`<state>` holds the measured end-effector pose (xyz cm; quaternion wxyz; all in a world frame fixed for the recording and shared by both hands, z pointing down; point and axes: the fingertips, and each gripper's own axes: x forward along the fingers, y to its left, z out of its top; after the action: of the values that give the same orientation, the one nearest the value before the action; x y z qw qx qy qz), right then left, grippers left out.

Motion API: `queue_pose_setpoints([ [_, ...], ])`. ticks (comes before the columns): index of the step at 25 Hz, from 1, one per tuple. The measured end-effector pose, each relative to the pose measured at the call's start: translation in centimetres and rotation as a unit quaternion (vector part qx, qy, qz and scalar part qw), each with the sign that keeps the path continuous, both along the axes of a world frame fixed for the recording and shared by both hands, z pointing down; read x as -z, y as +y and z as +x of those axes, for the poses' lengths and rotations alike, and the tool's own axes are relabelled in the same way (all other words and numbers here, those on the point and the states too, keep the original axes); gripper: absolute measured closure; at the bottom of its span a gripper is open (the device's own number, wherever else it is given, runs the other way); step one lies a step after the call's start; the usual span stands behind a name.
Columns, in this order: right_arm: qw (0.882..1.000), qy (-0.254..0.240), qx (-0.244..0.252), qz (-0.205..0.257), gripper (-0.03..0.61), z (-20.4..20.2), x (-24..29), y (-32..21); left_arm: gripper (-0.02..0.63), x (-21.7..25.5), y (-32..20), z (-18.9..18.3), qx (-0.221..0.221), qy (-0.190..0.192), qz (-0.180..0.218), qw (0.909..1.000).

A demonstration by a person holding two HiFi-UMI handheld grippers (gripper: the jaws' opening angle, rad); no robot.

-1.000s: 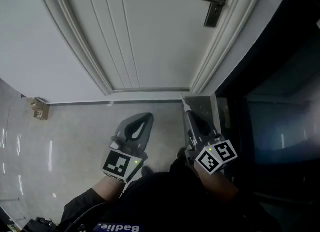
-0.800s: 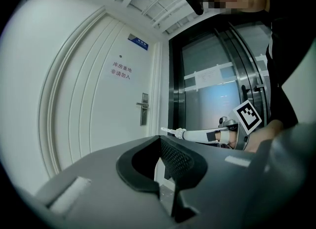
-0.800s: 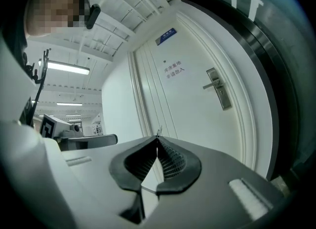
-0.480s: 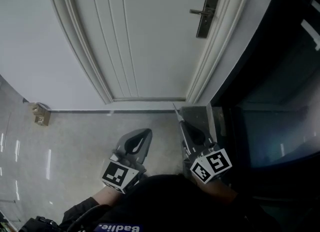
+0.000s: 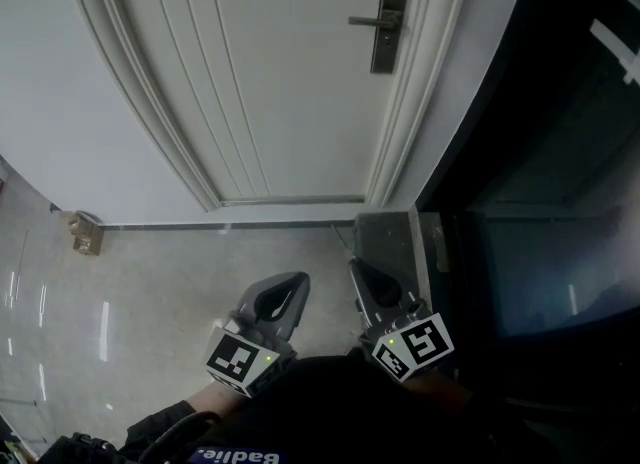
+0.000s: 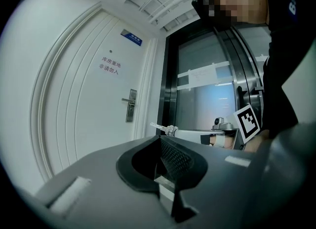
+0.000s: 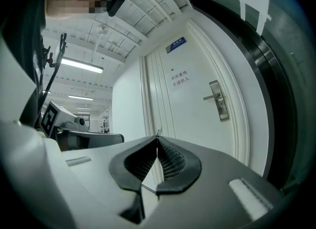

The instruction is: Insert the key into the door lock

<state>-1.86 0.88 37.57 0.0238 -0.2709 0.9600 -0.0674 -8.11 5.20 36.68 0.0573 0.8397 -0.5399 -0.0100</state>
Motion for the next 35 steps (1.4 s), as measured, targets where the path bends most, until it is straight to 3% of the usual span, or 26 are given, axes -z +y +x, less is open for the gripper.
queue_pose_setpoints([
  [35,1.000,-0.002,0.000,-0.002,0.569,0.97,-0.52,0.64,0.598,0.16,0.25,0.70,0.003,-0.003,0.004,1.0000],
])
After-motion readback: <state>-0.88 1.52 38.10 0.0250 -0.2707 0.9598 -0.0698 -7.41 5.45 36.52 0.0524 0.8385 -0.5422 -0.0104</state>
